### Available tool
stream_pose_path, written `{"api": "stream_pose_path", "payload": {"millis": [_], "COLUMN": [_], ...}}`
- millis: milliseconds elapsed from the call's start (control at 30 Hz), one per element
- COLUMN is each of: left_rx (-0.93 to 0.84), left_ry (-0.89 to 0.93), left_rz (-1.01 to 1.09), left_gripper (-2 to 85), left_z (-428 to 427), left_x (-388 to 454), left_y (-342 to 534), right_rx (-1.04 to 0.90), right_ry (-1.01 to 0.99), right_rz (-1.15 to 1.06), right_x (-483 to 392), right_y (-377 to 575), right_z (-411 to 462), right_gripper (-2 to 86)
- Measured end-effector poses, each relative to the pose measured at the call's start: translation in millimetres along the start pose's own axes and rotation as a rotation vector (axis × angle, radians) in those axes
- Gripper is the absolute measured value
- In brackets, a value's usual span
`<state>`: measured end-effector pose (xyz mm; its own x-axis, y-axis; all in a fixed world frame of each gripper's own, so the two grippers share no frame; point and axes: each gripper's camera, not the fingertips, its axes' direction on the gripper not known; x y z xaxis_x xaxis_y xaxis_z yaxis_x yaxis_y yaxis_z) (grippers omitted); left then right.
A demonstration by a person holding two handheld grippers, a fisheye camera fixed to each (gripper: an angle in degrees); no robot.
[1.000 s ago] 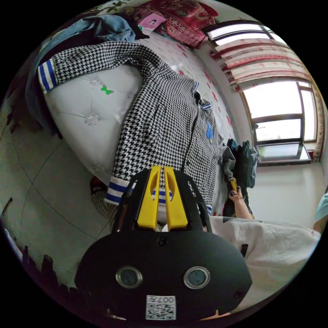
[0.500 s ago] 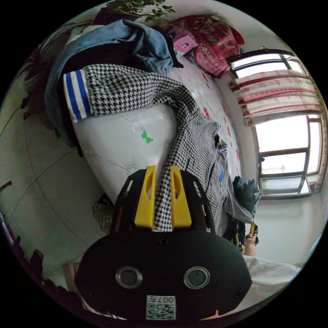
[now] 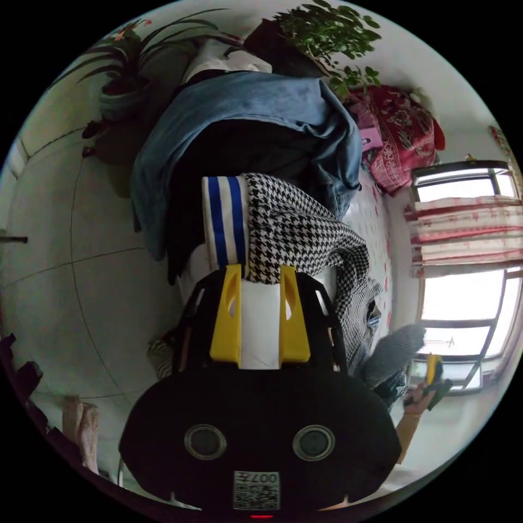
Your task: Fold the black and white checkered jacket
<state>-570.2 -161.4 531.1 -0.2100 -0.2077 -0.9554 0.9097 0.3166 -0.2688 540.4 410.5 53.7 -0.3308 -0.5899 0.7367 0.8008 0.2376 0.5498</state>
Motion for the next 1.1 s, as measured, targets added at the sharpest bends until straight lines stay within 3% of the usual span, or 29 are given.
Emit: {"api": "stream_pose_path", "payload": {"millis": [133,267,333,533,633,767,933,1033,1100], "left_rx": [0.004,-0.002,0.007,0.054,0.039,0.030,0.085,0.190,0.263], "left_ry": [0.037,0.093,0.093,0.107,0.101,0.219,0.153,0.176,0.157], "left_rz": [-0.063,-0.071,-0.036,0.039,-0.018,-0.150,-0.265,-0.147,0.092], "left_gripper": [7.7,3.8,0.3,0.6,7.4,11.1,6.5,5.2,5.1], "left_z": [-0.2,-8.0,-16.5,-43.7,-37.4,-17.5,-19.2,-46.2,-77.8], "left_x": [-10.4,-21.4,-20.4,-27.8,-48.1,-72.0,-79.5,-49.5,-1.7], "left_y": [-3.4,1.0,7.5,40.5,47.8,39.5,26.4,23.2,17.7], "right_rx": [-0.274,-0.389,-0.434,-0.303,-0.196,-0.160,-0.193,-0.181,-0.165], "right_ry": [-0.051,-0.075,0.009,0.075,0.081,0.046,0.045,0.061,0.063], "right_rz": [0.016,0.059,0.095,0.419,0.532,0.548,0.453,0.446,0.469], "right_x": [-28.1,-30.9,-21.4,17.2,19.5,12.9,-1.5,-4.0,-1.4], "right_y": [64.2,136.5,181.2,280.5,314.0,321.6,301.4,300.9,305.9], "right_z": [130.4,150.0,129.9,39.3,14.6,18.2,34.4,32.9,29.3], "right_gripper": [3.0,2.8,2.3,1.3,0.8,0.5,0.0,-0.1,-0.2]}}
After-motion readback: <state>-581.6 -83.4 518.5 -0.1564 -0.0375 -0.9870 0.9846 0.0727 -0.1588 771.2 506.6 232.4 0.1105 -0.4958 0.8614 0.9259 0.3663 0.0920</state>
